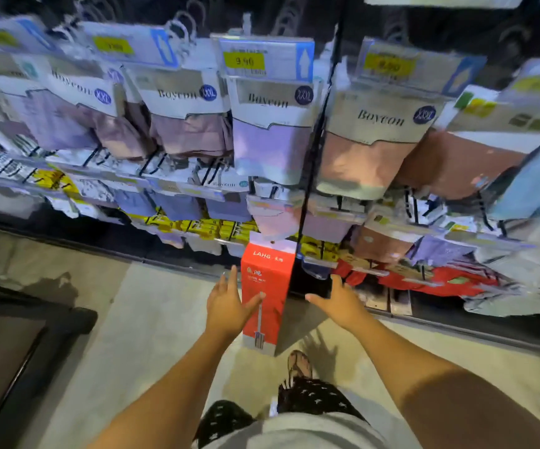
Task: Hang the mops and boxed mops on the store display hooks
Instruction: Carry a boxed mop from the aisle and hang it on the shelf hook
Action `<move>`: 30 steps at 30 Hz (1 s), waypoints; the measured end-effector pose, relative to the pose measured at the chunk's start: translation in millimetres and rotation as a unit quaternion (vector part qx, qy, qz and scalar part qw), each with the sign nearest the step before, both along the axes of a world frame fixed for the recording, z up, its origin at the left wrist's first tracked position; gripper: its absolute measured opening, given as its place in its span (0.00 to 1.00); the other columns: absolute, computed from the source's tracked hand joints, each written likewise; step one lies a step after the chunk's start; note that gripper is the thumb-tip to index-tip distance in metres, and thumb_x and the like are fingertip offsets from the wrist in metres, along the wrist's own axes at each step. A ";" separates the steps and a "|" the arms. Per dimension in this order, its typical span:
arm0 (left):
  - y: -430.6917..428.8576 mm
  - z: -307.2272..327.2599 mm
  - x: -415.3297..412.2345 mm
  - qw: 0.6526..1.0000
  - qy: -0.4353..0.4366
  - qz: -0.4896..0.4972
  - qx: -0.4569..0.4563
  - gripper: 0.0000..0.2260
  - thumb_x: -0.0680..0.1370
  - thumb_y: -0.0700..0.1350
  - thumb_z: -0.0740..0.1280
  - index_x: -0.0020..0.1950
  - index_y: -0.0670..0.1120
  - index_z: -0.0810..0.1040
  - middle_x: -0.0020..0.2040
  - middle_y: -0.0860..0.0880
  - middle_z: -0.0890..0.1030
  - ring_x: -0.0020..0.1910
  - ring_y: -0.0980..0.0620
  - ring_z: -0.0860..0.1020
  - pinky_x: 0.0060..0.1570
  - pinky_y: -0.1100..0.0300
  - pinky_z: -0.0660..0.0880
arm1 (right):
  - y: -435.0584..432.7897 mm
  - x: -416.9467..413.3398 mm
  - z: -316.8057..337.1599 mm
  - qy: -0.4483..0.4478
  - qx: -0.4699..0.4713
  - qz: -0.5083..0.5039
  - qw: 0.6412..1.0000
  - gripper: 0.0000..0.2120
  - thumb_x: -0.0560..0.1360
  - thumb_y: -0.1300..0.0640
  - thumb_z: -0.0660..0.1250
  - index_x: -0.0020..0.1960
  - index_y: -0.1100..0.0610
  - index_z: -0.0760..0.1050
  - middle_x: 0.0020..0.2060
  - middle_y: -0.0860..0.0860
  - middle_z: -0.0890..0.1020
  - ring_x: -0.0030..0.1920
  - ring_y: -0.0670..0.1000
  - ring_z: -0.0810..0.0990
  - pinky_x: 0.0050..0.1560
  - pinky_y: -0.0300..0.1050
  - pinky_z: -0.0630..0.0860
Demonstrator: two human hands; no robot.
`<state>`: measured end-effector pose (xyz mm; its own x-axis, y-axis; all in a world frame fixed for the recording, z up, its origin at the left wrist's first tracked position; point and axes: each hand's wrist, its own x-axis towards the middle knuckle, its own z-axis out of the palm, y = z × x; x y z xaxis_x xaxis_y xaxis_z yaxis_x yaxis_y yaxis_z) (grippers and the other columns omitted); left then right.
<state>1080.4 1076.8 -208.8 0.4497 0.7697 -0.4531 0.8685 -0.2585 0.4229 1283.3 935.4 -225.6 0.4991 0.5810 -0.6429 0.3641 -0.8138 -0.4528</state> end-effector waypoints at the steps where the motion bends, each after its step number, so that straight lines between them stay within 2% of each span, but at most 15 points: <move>1: 7.9 0.1 7.6 1.000 -0.008 -0.015 -0.004 0.46 0.73 0.68 0.64 0.80 0.46 0.48 0.79 0.41 0.56 0.78 0.43 0.54 0.75 0.49 0.55 | 9.5 4.4 0.7 -0.001 0.005 -0.004 1.000 0.45 0.72 0.34 0.66 0.77 0.59 0.53 0.71 0.63 0.66 0.70 0.65 0.66 0.66 0.59 0.69; 4: 31.0 -6.7 17.0 0.998 0.010 -0.048 -0.030 0.46 0.73 0.66 0.66 0.80 0.46 0.46 0.79 0.41 0.55 0.78 0.42 0.54 0.75 0.48 0.56 | 31.1 8.1 -1.3 0.017 -0.002 -0.012 1.000 0.47 0.72 0.34 0.67 0.78 0.57 0.51 0.73 0.61 0.63 0.73 0.64 0.62 0.68 0.60 0.66; 7: 62.0 -24.0 18.2 0.994 0.015 -0.034 -0.099 0.50 0.71 0.66 0.69 0.80 0.46 0.44 0.79 0.41 0.57 0.76 0.40 0.62 0.71 0.46 0.64 | 48.6 5.1 -9.8 0.040 0.000 -0.030 0.999 0.50 0.70 0.35 0.70 0.79 0.56 0.49 0.74 0.60 0.62 0.73 0.63 0.61 0.69 0.61 0.65; 10: 89.9 -40.3 18.7 0.991 0.020 -0.047 -0.127 0.52 0.69 0.66 0.70 0.80 0.48 0.42 0.78 0.42 0.60 0.73 0.38 0.66 0.67 0.46 0.69 | 62.8 -7.7 -22.6 0.082 0.032 -0.085 0.993 0.52 0.68 0.39 0.75 0.79 0.55 0.48 0.76 0.59 0.59 0.75 0.62 0.59 0.71 0.62 0.63; 12: 105.0 -50.0 19.3 0.988 0.024 -0.067 -0.134 0.52 0.70 0.64 0.72 0.80 0.48 0.42 0.78 0.43 0.62 0.73 0.39 0.66 0.66 0.47 0.70 | 69.1 -19.6 -31.8 0.098 0.039 -0.114 0.988 0.52 0.68 0.42 0.76 0.79 0.54 0.47 0.77 0.58 0.56 0.76 0.62 0.57 0.72 0.61 0.62; 18: 135.1 -82.1 23.4 0.981 0.049 -0.120 -0.147 0.53 0.68 0.63 0.74 0.80 0.48 0.43 0.78 0.44 0.61 0.74 0.40 0.64 0.69 0.48 0.68 | 83.1 -39.5 -64.7 0.086 0.004 -0.134 0.987 0.54 0.67 0.41 0.76 0.79 0.56 0.45 0.76 0.60 0.59 0.75 0.62 0.60 0.70 0.59 0.64; 23: 146.4 -107.1 41.0 0.978 -0.008 -0.087 -0.191 0.57 0.66 0.57 0.78 0.80 0.49 0.40 0.78 0.44 0.62 0.75 0.41 0.64 0.68 0.47 0.68 | 105.1 -28.5 -84.6 0.081 0.024 -0.148 0.985 0.58 0.66 0.42 0.78 0.79 0.57 0.43 0.75 0.59 0.60 0.74 0.62 0.61 0.71 0.58 0.64; 27: 150.5 -136.0 56.7 0.965 -0.058 -0.053 -0.251 0.60 0.66 0.49 0.81 0.79 0.49 0.36 0.72 0.45 0.72 0.69 0.43 0.71 0.60 0.56 0.70 | 120.0 -11.1 -113.8 0.088 0.050 -0.144 0.984 0.66 0.60 0.37 0.78 0.79 0.52 0.35 0.73 0.58 0.65 0.73 0.61 0.63 0.69 0.62 0.65; 28: 151.3 -143.3 59.5 0.959 -0.074 -0.046 -0.270 0.61 0.65 0.49 0.81 0.79 0.50 0.36 0.69 0.46 0.74 0.68 0.44 0.73 0.58 0.57 0.71 | 121.7 -6.5 -125.3 0.090 0.055 -0.145 0.984 0.66 0.58 0.37 0.78 0.79 0.50 0.36 0.71 0.57 0.68 0.72 0.61 0.65 0.68 0.62 0.67; 30: 153.4 -156.5 62.7 0.947 -0.113 -0.031 -0.300 0.67 0.57 0.56 0.83 0.79 0.53 0.35 0.65 0.48 0.78 0.65 0.45 0.76 0.60 0.54 0.73 | 124.7 -0.8 -142.6 0.091 0.069 -0.146 0.983 0.62 0.55 0.37 0.79 0.77 0.47 0.44 0.66 0.55 0.73 0.68 0.59 0.71 0.64 0.60 0.72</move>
